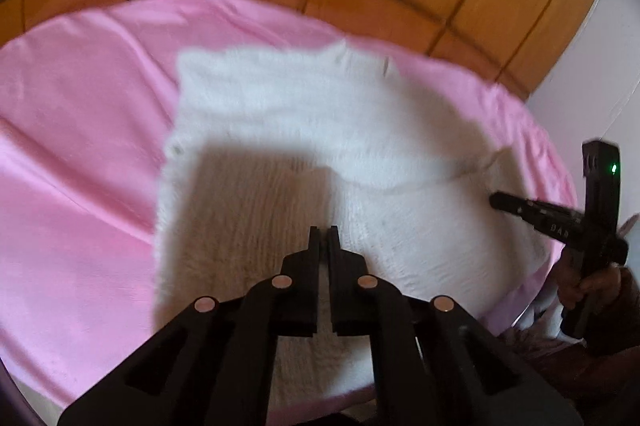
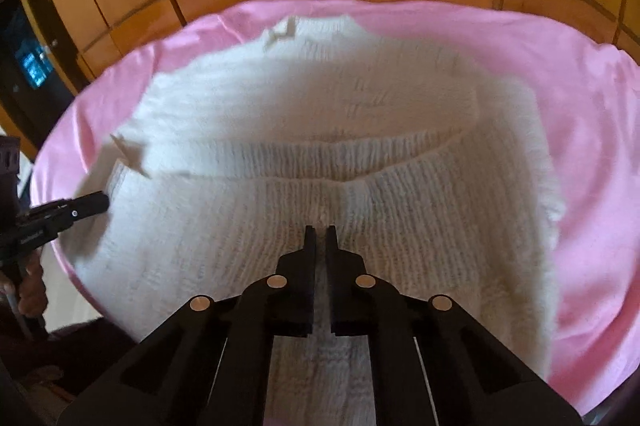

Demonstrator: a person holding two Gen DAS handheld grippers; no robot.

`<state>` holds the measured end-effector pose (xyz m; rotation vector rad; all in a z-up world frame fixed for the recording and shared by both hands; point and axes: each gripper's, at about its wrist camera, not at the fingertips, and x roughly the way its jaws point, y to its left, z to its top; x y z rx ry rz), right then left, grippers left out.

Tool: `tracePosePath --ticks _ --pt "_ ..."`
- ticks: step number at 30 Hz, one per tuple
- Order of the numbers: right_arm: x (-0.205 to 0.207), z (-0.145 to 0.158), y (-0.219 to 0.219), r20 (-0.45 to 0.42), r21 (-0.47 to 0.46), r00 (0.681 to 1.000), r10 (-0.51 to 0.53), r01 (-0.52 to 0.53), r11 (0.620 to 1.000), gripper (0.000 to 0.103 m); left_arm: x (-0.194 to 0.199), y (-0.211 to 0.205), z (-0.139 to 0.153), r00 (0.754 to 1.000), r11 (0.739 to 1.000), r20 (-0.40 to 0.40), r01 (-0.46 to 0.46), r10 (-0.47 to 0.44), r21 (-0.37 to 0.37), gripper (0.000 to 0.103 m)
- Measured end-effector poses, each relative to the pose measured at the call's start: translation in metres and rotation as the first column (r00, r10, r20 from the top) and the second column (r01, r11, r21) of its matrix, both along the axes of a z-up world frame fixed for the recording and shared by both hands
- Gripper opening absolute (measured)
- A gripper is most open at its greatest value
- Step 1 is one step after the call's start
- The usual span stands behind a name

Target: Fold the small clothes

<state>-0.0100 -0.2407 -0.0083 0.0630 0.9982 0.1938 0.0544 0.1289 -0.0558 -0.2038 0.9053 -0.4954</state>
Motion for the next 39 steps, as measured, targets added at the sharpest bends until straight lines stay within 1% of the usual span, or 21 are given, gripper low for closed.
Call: tracePosePath --ticks 4,6,8,10,11,13,16,17,18,19,20,24,27,29,30,32,33,35,36,37,39 --pt "-0.006 0.043 -0.008 0.119 0.045 0.993 -0.021 0.016 0.999 0.003 0.002 0.004 0.033 0.995 0.999 0.098 -0.026 0.030 -0.040 0.003" --pt "0.003 0.046 -0.010 0.141 0.012 0.990 -0.029 0.028 1.000 0.003 0.012 -0.003 0.037 0.990 0.999 0.132 -0.042 0.042 0.000 0.003" --pt "0.018 0.026 -0.012 0.108 0.002 0.993 -0.054 0.054 0.999 0.003 0.035 -0.014 0.015 0.993 0.996 0.096 -0.070 0.064 0.062 0.000" --pt "0.031 -0.003 -0.010 0.063 -0.031 0.995 -0.073 0.075 0.997 0.003 0.056 -0.023 -0.020 0.996 0.980 0.002 -0.085 0.086 0.182 0.000" --pt "0.035 -0.015 -0.008 0.037 -0.036 0.996 -0.075 0.077 0.996 0.003 0.063 -0.022 -0.036 0.992 0.970 -0.043 -0.110 0.122 0.215 0.000" --pt "0.038 -0.036 -0.001 0.021 -0.070 0.997 -0.077 0.079 0.994 0.003 0.061 -0.015 -0.041 0.991 0.977 -0.036 -0.124 0.132 0.172 0.000" --pt "0.034 -0.036 0.001 0.043 -0.080 0.996 -0.074 0.077 0.994 0.003 0.052 -0.008 -0.030 0.991 0.977 -0.028 -0.127 0.134 0.174 0.001" --pt "0.035 -0.036 -0.002 0.037 -0.061 0.996 -0.079 0.081 0.995 0.003 0.046 -0.006 -0.024 0.992 0.977 -0.010 -0.122 0.126 0.174 0.003" --pt "0.035 -0.036 -0.005 0.030 -0.039 0.996 -0.086 0.087 0.995 0.003 0.041 -0.005 -0.018 0.993 0.978 0.012 -0.120 0.120 0.173 0.019" --pt "0.036 -0.036 -0.006 0.028 -0.032 0.996 -0.088 0.089 0.996 0.003 0.035 0.000 -0.011 0.993 0.978 0.036 -0.120 0.116 0.169 0.045" --pt "0.036 -0.036 -0.005 0.028 -0.034 0.996 -0.088 0.089 0.995 0.003 0.032 0.006 -0.007 0.991 0.978 0.050 -0.127 0.121 0.164 0.051" --pt "0.036 -0.030 -0.003 0.037 -0.031 0.996 -0.087 0.088 0.996 0.003 0.035 0.026 -0.003 0.989 0.980 0.053 -0.142 0.136 0.138 0.051" --pt "0.038 -0.036 -0.001 0.034 -0.066 0.996 -0.080 0.082 0.994 0.003 0.050 0.022 -0.011 0.995 0.986 0.030 -0.094 0.091 0.138 0.053" --pt "0.039 -0.039 0.000 0.034 -0.081 0.997 -0.076 0.078 0.994 0.003 0.057 0.014 -0.024 0.997 0.982 0.003 -0.071 0.072 0.174 0.048" --pt "0.037 -0.036 0.000 0.031 -0.079 0.997 -0.073 0.075 0.994 0.003 0.059 0.008 -0.028 0.998 0.981 -0.006 -0.055 0.057 0.187 0.032" --pt "0.033 -0.026 -0.002 0.032 -0.055 0.998 -0.058 0.060 0.997 0.006 0.059 -0.001 -0.032 0.999 0.972 0.013 -0.032 0.030 0.232 0.029" --pt "0.029 -0.016 -0.007 0.045 -0.041 0.997 -0.057 0.058 0.997 0.010 0.058 -0.001 -0.032 1.000 0.973 0.017 -0.029 0.026 0.229 0.025" --pt "0.021 0.001 -0.019 0.076 -0.029 0.995 -0.066 0.069 0.997 0.028 0.054 0.003 -0.030 0.999 0.976 0.023 -0.033 0.029 0.213 0.019" --pt "0.015 0.012 -0.028 0.110 -0.025 0.990 -0.084 0.087 0.996 0.047 0.053 0.004 -0.029 0.999 0.977 0.027 -0.036 0.031 0.211 0.014" --pt "0.009 0.021 -0.036 0.140 -0.028 0.985 -0.105 0.110 0.994 0.055 0.052 0.005 -0.029 0.999 0.977 0.030 -0.040 0.035 0.208 0.012" --pt "0.003 0.032 -0.051 0.177 -0.070 0.974 -0.144 0.158 0.985 0.055 0.050 0.007 -0.028 0.999 0.979 0.033 -0.047 0.041 0.199 0.009"
